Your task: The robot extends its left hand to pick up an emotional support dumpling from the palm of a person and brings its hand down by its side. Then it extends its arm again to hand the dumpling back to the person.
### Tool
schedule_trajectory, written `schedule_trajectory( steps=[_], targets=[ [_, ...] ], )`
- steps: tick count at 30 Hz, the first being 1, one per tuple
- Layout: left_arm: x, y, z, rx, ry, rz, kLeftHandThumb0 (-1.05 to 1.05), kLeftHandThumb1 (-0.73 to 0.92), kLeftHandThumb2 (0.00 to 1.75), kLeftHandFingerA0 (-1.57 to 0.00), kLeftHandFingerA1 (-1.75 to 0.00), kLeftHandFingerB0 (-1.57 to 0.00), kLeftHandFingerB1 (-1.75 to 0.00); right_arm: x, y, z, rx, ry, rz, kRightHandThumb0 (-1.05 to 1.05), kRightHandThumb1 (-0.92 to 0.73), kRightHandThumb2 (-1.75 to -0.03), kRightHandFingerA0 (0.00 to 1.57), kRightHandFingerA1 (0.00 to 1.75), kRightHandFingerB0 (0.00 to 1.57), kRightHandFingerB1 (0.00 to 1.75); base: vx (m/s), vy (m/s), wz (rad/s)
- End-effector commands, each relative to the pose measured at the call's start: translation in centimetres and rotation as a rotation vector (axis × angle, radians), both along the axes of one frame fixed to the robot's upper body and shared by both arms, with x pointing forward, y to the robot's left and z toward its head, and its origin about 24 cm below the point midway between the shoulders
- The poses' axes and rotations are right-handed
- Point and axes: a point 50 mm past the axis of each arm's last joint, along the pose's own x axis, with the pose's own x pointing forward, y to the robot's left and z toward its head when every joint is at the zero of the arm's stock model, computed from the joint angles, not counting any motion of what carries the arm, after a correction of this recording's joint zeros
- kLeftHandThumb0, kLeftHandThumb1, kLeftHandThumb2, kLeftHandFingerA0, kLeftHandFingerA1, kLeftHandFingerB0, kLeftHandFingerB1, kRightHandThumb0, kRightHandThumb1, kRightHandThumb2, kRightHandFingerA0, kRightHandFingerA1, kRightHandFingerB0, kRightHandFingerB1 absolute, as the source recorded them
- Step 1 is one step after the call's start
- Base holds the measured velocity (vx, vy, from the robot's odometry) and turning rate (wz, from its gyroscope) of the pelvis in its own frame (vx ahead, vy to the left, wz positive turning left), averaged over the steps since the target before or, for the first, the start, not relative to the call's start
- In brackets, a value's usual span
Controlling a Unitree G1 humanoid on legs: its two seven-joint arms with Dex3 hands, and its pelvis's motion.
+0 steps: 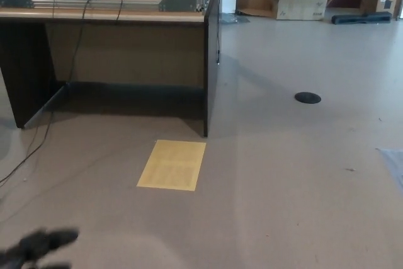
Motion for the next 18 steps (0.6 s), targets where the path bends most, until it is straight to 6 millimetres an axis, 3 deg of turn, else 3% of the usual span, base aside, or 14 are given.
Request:
schedule_trajectory(
  steps=[1, 18],
  targets=[
    [-6.1, 4.3, -6.8, 0.192, -0.063, 0.425, -0.47, 0.53, 0.56, -0.32, -0.38, -0.28, -0.3, -3.0, -1.2, -1.5, 0.06, -0.013, -0.105, -0.4, -0.63, -0.59, 0.77, 0.48, 0.48, 0.37, 0.0, 0.0, 0.0],
    [-4.9, 4.6, -7.0, 0.326, -0.023, 0.386, -0.45, 0.49, 0.55, -0.33, -0.37, -0.28, -0.3, -3.3, -1.1, -1.9, 0.062, -0.007, -0.139, -0.41, -0.64, -0.59, 0.79, 0.47, 0.48, 0.36, 0.0, 0.0, 0.0]
  ],
)
